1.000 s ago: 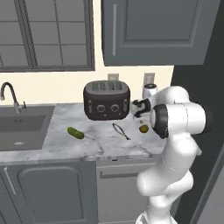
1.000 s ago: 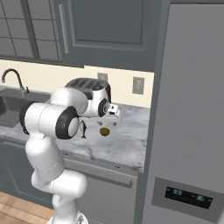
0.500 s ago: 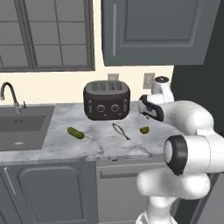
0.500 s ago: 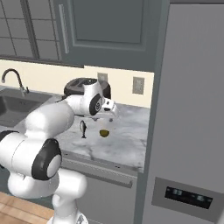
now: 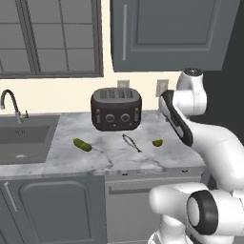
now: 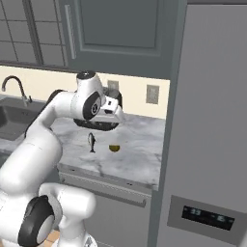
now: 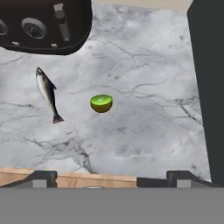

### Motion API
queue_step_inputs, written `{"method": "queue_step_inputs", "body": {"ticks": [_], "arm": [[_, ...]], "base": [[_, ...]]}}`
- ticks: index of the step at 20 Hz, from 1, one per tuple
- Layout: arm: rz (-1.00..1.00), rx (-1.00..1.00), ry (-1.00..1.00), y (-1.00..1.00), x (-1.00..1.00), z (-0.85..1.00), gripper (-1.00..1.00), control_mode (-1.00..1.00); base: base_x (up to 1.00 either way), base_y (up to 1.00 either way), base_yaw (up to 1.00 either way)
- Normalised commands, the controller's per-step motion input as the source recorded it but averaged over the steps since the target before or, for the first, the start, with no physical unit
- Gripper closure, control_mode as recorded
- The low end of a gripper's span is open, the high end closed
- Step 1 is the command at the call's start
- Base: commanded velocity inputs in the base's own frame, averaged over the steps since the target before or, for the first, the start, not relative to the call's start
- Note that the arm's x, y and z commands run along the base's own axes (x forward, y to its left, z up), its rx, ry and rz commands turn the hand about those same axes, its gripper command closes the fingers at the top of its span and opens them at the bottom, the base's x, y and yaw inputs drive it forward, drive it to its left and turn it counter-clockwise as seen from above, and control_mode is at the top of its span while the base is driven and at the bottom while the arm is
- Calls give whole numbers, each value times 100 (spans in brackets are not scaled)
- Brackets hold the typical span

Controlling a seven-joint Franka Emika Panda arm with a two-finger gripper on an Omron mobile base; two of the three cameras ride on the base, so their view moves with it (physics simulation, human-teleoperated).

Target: Open the fridge, remove the kiwi, cucumber, and fish, and place them on any counter.

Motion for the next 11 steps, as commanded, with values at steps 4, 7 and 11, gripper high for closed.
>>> {"method": "queue_step_inputs", "body": {"ticks": [4,7,11], "arm": [[1,8,-1,18,-60,98,-100,-100],[1,8,-1,19,-54,94,-100,-100],[0,5,-5,17,-49,72,-100,-100]], "base": [[0,0,0],[0,0,0],[0,0,0]]}}
